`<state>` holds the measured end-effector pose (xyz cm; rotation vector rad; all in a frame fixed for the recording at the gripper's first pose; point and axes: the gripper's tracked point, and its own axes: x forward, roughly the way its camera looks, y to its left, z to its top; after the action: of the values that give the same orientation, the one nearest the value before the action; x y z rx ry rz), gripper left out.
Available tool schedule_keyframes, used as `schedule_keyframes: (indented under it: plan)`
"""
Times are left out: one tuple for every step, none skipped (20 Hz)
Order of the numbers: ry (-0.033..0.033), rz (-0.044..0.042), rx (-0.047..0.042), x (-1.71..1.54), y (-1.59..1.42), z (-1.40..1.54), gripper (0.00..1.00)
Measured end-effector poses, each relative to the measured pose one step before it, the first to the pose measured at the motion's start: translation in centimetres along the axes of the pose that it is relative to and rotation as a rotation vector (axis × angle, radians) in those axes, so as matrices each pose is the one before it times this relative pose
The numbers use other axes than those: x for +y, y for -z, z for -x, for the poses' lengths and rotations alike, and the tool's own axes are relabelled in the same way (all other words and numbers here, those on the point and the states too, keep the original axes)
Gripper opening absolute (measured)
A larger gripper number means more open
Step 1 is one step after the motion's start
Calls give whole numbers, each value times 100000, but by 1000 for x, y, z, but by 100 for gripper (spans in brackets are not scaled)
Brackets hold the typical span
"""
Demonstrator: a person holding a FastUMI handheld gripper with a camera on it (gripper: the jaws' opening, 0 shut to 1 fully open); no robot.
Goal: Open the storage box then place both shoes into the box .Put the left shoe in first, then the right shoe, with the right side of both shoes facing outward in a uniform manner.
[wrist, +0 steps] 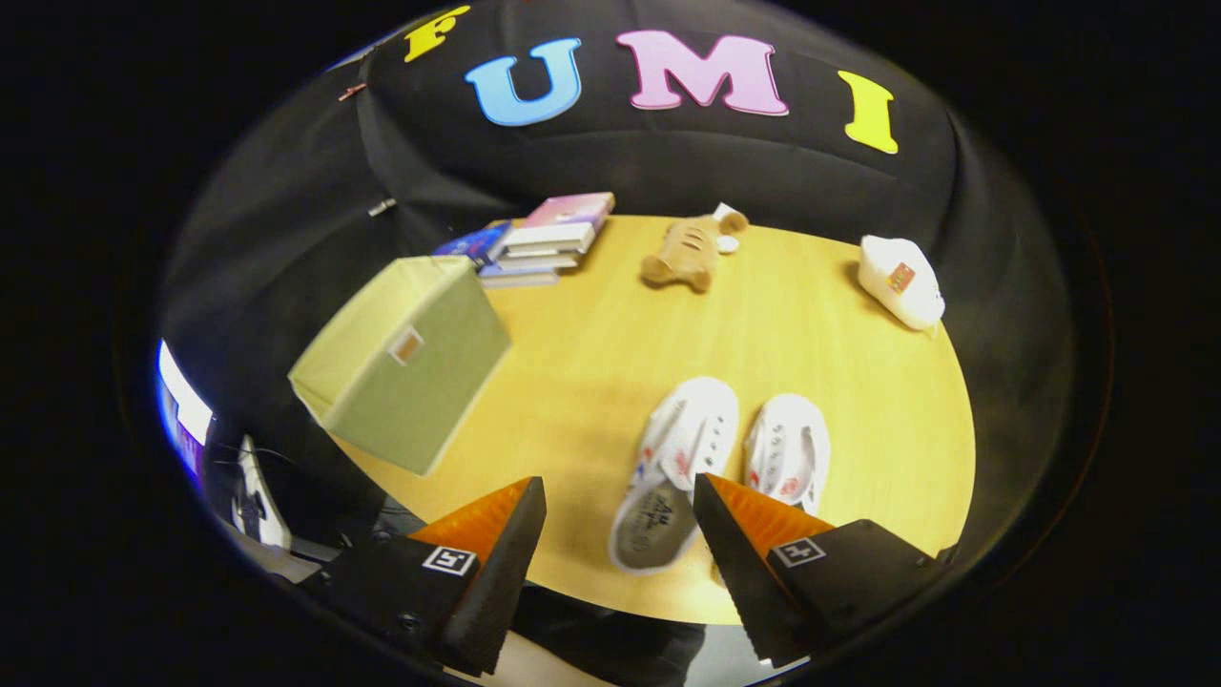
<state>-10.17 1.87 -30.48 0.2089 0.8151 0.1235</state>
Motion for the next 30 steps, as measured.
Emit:
schedule_keyframes:
  plan:
    - [3032,2531,2096,-1031,977,-769,96]
    - [2571,2520,855,-879,542,-556,96]
    - [2691,2323,1248,-728,558,-768,95]
    - [1317,1303,1312,-480,559,-724,95]
    - [780,1146,1796,-253,602,-907,94]
    - [221,577,2174,-79,587,-931,94]
    - [496,-2,1463,-5,339,-888,93]
    - [272,-421,83,48,-111,-588,93]
    - [632,-416,-814,58,-256,-533,88]
    - [1903,21,-1096,-270,-326,-563,83]
    - [1822,-329,-302,-380,-109,-593,79]
    - [673,-771,117,56,-34,-563,76]
    - [1136,-320,-318,-172,-91,-415,74]
    - [1775,149,-742,-254,-163,-251,73]
    - [2209,-373,-1648,-340,-254,-263,67]
    - [2351,-1708,-2227,-433,-475,-201,64]
    - [1235,-2860,-1571,-127,-279,-404,56]
    - [1084,-2597,-1525,-71,-233,-529,54]
    - [959,-1966,-1150,-150,-272,-488,50]
    - [229,-1713,-819,156,-133,-518,47]
    - [2580,-738,-1107,-267,-133,-502,46]
    - [2209,-945,-219,-324,18,-341,41]
    - [3929,-486,-691,-438,-19,-284,31]
    - [1026,-445,310,-246,-36,-122,25]
    - [-1099,-129,1004,164,173,32,13]
    - [-1545,-604,726,92,-157,200,11]
    - [-1892,-2587,110,200,-321,165,8]
    - [-939,-2378,-66,55,-431,226,8]
    - [-389,-1057,312,-128,-303,207,8]
    - [-581,-993,-482,64,-463,332,8]
